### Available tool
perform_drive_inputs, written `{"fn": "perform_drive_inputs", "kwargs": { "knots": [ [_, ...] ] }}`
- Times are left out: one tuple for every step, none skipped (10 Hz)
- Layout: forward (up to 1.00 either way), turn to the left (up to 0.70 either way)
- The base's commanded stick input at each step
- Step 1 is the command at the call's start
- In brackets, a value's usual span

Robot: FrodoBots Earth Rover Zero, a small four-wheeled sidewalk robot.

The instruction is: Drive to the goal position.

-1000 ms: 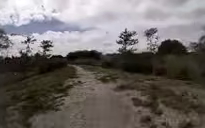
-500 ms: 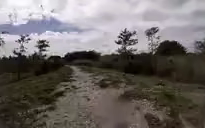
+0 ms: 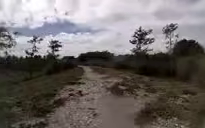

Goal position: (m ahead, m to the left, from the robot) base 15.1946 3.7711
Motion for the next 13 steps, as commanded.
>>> {"fn": "perform_drive_inputs", "kwargs": {
  "knots": [
    [0.85, 0.0],
    [0.85, 0.0],
    [0.85, 0.0],
    [0.85, 0.0],
    [0.85, 0.0],
    [0.85, 0.0],
    [0.85, 0.0],
    [0.85, 0.0],
    [0.85, 0.0],
    [0.85, 0.0],
    [0.85, 0.0],
    [0.85, 0.33],
    [0.85, 0.34]
  ]
}}
